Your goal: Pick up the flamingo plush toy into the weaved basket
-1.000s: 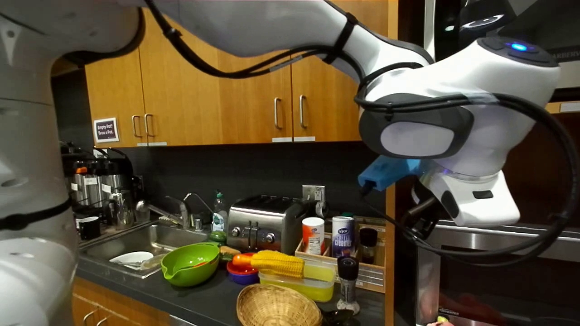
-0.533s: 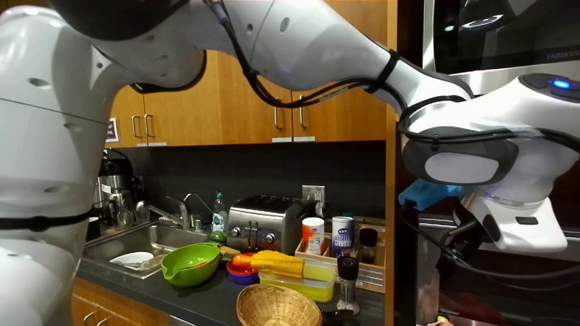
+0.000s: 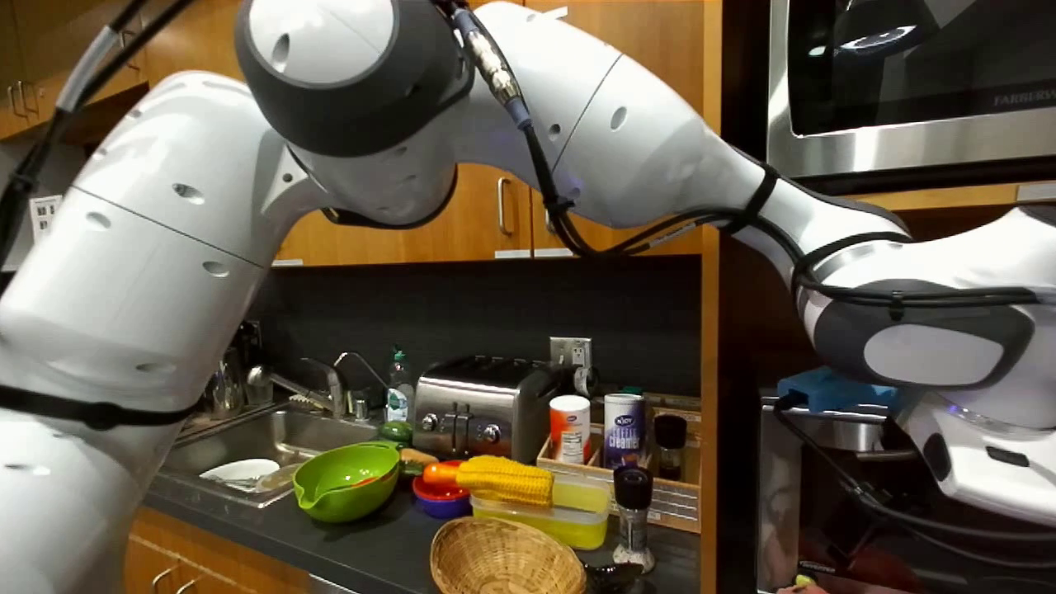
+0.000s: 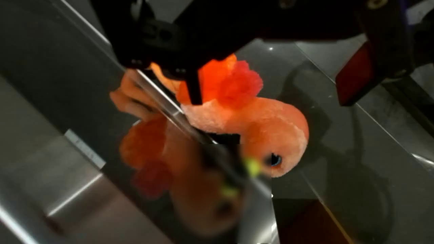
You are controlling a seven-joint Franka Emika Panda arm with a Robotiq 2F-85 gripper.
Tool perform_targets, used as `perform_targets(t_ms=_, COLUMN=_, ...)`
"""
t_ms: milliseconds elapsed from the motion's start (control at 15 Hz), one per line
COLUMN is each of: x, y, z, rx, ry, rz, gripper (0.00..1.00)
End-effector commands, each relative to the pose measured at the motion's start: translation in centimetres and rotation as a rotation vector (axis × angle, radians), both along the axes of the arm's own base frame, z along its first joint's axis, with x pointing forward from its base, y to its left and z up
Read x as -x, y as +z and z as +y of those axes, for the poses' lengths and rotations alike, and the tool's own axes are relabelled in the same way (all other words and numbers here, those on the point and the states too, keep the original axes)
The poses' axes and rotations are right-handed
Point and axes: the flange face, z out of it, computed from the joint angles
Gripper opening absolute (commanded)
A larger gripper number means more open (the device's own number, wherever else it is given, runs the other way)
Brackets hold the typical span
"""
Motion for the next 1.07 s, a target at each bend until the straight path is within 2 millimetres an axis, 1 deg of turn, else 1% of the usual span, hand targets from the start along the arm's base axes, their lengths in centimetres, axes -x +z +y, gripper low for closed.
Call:
perform_targets(t_ms=0, x=1.4, y=0.0, z=-2.7, rx=-0.136, ry=-0.095, rz=0.066, gripper=1.0)
perform_targets(t_ms=200, x=3.3, y=-0.6, z=-3.9, rx=-0.227, ry=-0.149, rz=0.099, gripper=1.0)
perform_targets(t_ms=267, x=3.8, y=-0.3, z=-4.3, rx=-0.205, ry=-0.153, rz=0.064, gripper=1.0)
perform_targets(t_ms=333, x=4.4, y=0.5, z=-4.6, rx=-0.189, ry=-0.146, rz=0.017, gripper=1.0)
perform_targets(t_ms=400, x=4.1, y=-0.6, z=-4.1, rx=-0.19, ry=-0.142, rz=0.058, gripper=1.0)
perform_targets(t_ms=600, x=4.7, y=-0.2, z=-4.8, rx=-0.186, ry=-0.152, rz=0.039, gripper=1.0)
perform_targets(t_ms=667, x=3.8, y=0.1, z=-3.5, rx=-0.129, ry=-0.102, rz=0.053, gripper=1.0)
perform_targets(t_ms=733, x=2.9, y=-0.5, z=-2.1, rx=-0.071, ry=-0.045, rz=0.082, gripper=1.0)
perform_targets(t_ms=867, x=1.6, y=-2.0, z=0.5, rx=0.009, ry=0.042, rz=0.133, gripper=1.0)
perform_targets(t_ms=1000, x=-0.1, y=-4.2, z=3.7, rx=0.092, ry=0.122, rz=0.187, gripper=1.0)
